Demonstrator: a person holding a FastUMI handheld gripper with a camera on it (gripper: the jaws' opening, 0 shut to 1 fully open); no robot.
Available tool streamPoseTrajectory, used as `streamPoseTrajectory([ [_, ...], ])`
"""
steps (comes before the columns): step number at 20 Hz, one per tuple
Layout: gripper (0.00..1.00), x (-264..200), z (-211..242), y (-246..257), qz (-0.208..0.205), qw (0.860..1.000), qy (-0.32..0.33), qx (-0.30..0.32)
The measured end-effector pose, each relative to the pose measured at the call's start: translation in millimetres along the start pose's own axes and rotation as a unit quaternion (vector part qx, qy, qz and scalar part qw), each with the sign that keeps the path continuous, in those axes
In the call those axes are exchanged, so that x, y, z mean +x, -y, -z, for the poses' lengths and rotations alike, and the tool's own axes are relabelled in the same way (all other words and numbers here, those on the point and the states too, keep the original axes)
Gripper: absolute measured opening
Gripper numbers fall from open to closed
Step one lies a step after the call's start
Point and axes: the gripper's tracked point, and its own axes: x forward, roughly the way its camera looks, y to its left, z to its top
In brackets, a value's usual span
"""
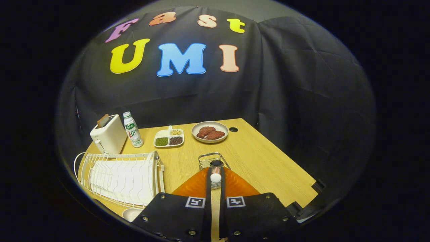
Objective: Take the plate from the dish rack, then take the spoon from the basket and place it into the plate.
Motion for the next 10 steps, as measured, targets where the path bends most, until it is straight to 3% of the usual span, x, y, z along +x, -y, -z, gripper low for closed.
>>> streamPoseTrajectory([
  [5, 0.09, -51, -5, -29, -0.035, 0.999, 0.021, -0.016],
  [10, 0.09, -108, 15, -81, -0.108, 0.993, 0.023, -0.048],
])
